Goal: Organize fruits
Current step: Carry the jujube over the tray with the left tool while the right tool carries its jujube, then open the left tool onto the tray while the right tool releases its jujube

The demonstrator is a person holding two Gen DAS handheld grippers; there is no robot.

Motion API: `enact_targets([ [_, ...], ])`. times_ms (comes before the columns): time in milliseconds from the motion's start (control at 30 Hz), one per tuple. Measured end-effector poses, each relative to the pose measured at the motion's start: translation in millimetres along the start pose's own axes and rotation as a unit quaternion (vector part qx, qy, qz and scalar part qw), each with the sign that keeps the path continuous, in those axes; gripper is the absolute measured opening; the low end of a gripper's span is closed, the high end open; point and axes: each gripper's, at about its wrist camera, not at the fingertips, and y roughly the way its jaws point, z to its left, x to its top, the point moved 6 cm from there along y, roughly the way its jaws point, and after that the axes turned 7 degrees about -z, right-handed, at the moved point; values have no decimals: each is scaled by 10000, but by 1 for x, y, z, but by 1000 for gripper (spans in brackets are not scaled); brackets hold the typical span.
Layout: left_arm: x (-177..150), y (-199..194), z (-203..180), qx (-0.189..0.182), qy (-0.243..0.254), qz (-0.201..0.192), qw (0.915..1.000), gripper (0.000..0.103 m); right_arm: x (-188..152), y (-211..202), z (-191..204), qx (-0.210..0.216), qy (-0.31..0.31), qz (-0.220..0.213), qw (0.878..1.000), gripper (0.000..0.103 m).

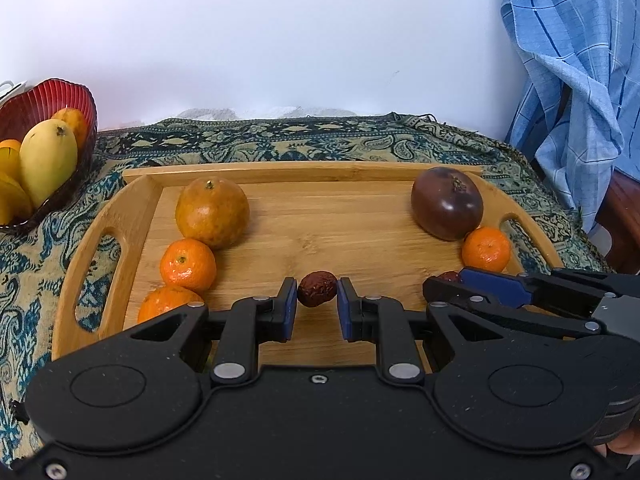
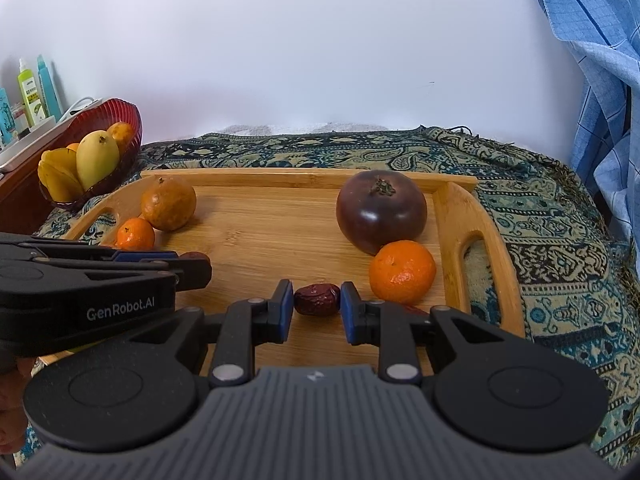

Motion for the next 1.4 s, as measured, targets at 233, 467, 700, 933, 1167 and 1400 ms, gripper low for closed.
enact_targets([
  [233, -3, 1, 0, 60, 88, -7, 9999, 21, -1, 0, 0, 5, -6, 4, 10000, 33],
  [467, -2, 2, -1, 87, 98, -17, 9999, 21, 0, 0, 0, 4, -6, 5, 10000, 33],
  [700, -3, 3, -2, 114, 102, -49, 9999, 21, 0, 0, 0, 0, -6, 3, 10000, 36],
  [933, -3, -1, -1, 172, 72, -78, 9998, 26, -2, -7, 1, 42, 5, -62, 10000, 45],
  [1167, 0, -16, -1, 159, 104, -198, 9996, 41, 1, -20, 3, 18, -51, -173, 9998, 51],
  [1400, 4, -35, 4, 286, 147, -417, 9986, 59, 7, -35, 1, -12, 3, -318, 9995, 60],
])
